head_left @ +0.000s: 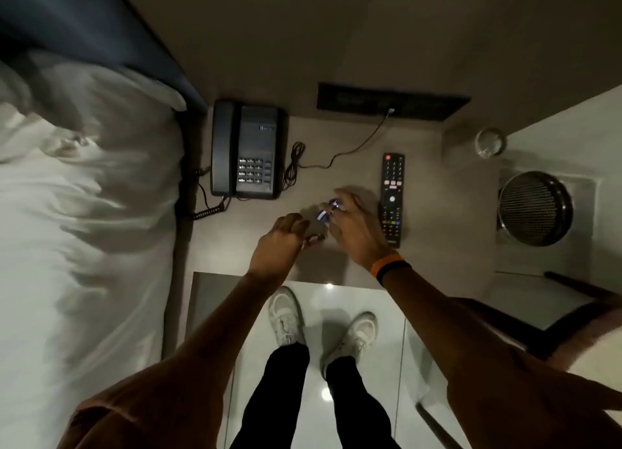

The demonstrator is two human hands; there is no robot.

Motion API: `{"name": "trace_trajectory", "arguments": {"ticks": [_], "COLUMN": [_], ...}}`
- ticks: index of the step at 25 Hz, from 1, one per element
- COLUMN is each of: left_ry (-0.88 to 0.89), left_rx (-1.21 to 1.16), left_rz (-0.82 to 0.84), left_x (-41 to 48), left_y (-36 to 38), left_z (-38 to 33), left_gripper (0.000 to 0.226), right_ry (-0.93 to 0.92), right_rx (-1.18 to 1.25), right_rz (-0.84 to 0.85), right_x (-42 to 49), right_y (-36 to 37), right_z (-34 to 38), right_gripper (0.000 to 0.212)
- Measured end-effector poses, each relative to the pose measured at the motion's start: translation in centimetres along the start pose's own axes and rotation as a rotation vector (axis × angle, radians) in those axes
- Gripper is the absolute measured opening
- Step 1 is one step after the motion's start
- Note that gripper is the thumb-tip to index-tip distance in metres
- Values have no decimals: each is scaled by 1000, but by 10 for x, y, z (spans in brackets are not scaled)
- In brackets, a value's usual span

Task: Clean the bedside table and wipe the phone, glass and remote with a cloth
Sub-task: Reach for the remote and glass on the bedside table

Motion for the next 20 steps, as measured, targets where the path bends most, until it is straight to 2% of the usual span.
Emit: {"name": "trace_trajectory", "arguments": {"ticks": [2,6,10,13,14,17,20], "left_ry": [-10,-29,-37,-33,-38,-108,-102], "left_rx": [-29,16,75,100,90,-12,-47], "left_rz": [11,129,131,118,127,99,77], "left_x": [8,3,-3,-4,-3,3,17], "left_y": [30,79,87,88,88,84,79], "left_z": [8,15,17,7,1,-18,-74], "left_gripper": [45,60,65,66,65,46,30], "right_ry": [27,78,65,57,62,50,148], "right_rx": [-25,-128,20,125,161,231,376], "right_rz": [-45,-133,-234,-114,-115,-262,-377], "right_x": [16,14,8,-1,-9,-44,-82], "right_y": [22,53,66,79,76,48,22], "right_z": [0,4,-6,-17,-22,-48,-103], "right_gripper": [41,29,17,26,27,28,24]}}
Point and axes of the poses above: each hand's wrist, its own x-axis towards the middle knuckle, its own y-axis out of the palm, z = x × y, the point moved 7 cm from there along x, towards the middle knuckle, and after that the axes turned 1 degree about -z, right-handed, at the moved point
